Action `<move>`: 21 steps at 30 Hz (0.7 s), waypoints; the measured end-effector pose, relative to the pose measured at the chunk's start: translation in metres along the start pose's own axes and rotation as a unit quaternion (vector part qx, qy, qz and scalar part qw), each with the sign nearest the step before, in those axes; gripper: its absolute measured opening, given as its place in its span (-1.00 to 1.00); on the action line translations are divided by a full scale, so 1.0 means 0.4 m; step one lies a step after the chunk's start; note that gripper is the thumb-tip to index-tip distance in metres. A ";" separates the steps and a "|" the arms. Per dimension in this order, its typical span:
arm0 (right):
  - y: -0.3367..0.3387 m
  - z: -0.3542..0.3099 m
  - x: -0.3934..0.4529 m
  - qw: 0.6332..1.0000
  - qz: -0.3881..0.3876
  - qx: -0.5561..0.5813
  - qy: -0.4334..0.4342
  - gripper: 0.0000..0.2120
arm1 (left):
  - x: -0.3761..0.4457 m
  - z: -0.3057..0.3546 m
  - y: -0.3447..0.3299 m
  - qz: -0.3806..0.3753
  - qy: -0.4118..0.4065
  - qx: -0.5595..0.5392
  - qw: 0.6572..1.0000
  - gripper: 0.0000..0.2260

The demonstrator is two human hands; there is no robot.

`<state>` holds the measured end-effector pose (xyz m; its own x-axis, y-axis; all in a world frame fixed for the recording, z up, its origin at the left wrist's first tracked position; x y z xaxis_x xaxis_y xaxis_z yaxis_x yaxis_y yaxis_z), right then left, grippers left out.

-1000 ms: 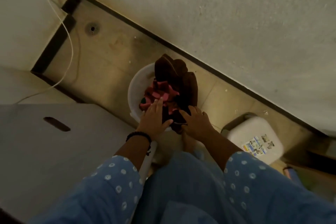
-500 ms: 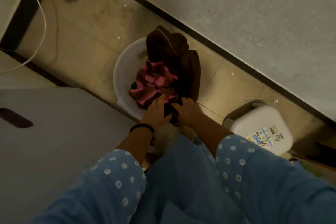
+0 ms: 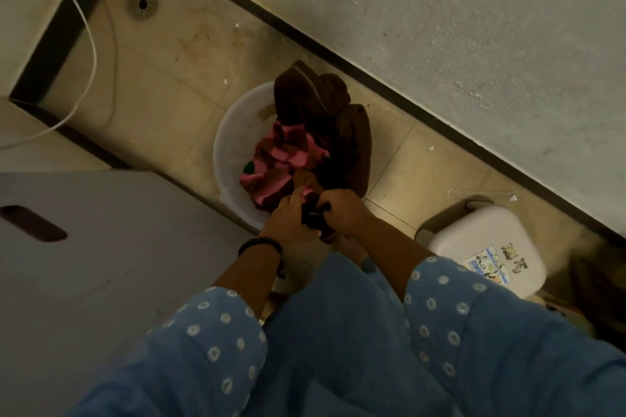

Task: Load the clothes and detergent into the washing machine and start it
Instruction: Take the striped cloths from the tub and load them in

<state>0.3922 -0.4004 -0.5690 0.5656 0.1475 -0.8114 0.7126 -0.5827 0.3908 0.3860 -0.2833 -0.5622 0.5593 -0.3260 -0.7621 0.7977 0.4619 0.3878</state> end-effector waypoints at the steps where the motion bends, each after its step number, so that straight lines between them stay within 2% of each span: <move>1: 0.021 -0.013 -0.021 0.999 0.015 0.037 0.010 -0.77 | -0.002 0.009 0.010 0.006 0.001 -0.010 1.000 0.03; 3: 0.054 -0.042 -0.065 0.995 0.038 0.088 0.030 -0.78 | -0.012 0.033 0.029 0.024 -0.006 -0.023 0.999 0.00; 9: 0.111 -0.154 -0.190 0.976 0.075 0.185 0.084 -0.82 | -0.144 0.183 0.114 0.067 -0.069 -0.040 0.995 -0.38; 13: 0.165 -0.212 -0.287 0.966 0.090 0.219 0.104 -0.72 | -0.249 0.243 0.175 0.103 -0.091 -0.049 0.989 -0.46; 17: 0.214 -0.256 -0.381 0.960 0.092 0.229 0.131 -0.78 | -0.364 0.293 0.248 0.113 -0.088 -0.018 0.990 -0.50; 21: 0.284 -0.297 -0.479 0.962 0.124 0.184 0.160 -0.81 | -0.487 0.335 0.355 0.168 -0.079 0.006 0.983 -0.70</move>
<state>0.4143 -0.3997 -0.3176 0.8406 0.1712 -0.5139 0.3763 -0.8670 0.3267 0.4204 -0.2646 -0.2891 0.8185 -0.2816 -0.5008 0.5645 0.5565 0.6096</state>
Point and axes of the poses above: each hand's wrist, its own x-axis towards the middle knuckle, its own y-axis out of the back of the hand, z = x × y, the point moved 7 cm from there along x, towards the middle knuckle, and after that the axes turned 4 degrees about -y, right-handed, at the moved point
